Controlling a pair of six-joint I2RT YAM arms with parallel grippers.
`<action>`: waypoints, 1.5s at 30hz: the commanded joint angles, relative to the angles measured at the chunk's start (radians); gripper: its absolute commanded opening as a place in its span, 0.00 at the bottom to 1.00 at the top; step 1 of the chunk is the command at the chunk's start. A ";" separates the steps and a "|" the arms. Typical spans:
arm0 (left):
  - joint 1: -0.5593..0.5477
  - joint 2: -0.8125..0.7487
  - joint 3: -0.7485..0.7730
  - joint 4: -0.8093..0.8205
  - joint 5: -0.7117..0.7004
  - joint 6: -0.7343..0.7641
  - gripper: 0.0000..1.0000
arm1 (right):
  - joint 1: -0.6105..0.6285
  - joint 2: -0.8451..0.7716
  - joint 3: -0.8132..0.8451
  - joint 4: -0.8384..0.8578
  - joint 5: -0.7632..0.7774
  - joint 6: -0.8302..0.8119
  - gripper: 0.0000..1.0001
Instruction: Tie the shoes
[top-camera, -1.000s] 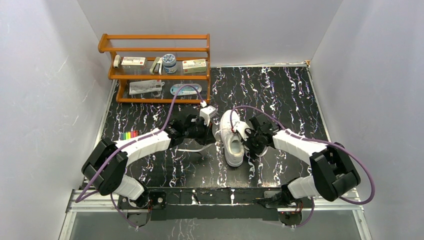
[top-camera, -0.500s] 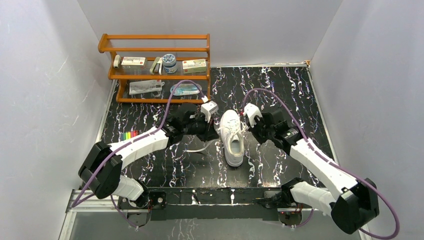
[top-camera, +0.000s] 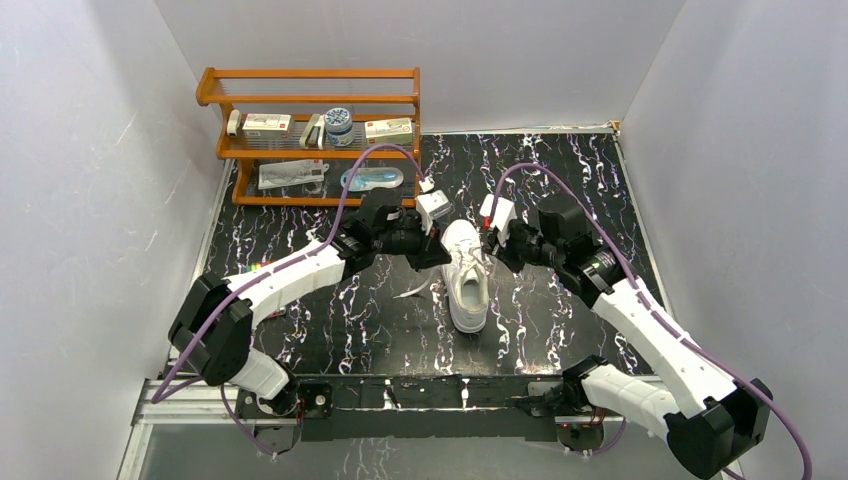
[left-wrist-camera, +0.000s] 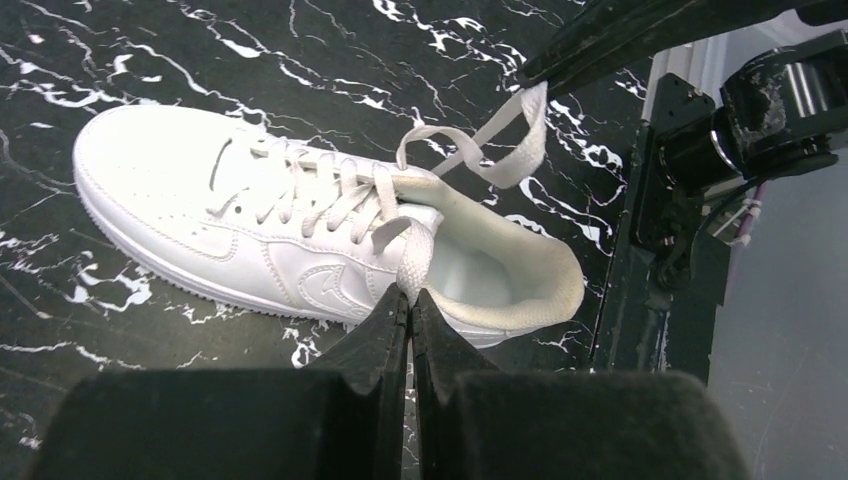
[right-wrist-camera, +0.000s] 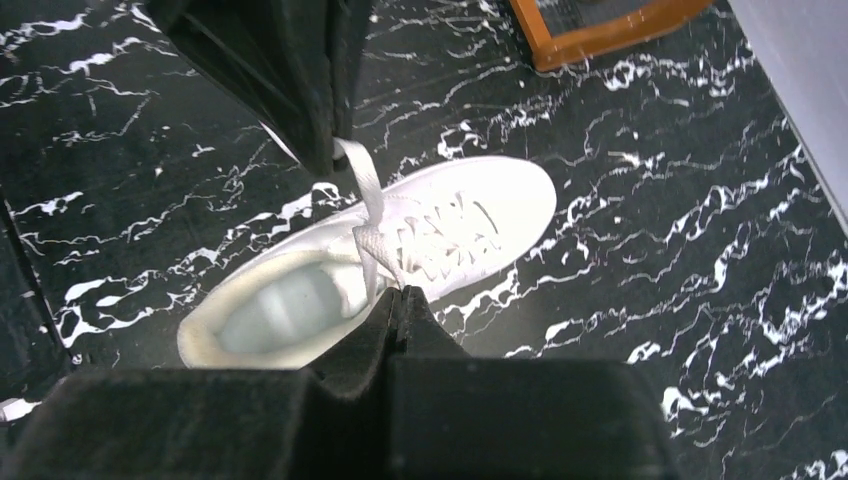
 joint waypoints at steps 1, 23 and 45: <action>0.002 0.006 0.034 0.068 0.092 0.038 0.00 | 0.000 -0.012 0.060 0.033 -0.126 -0.041 0.00; 0.001 0.080 -0.012 0.319 0.188 -0.047 0.00 | -0.001 0.060 0.079 0.038 -0.062 -0.002 0.00; 0.009 0.065 0.040 0.128 0.058 -0.188 0.00 | -0.001 0.073 0.094 -0.017 -0.082 0.011 0.00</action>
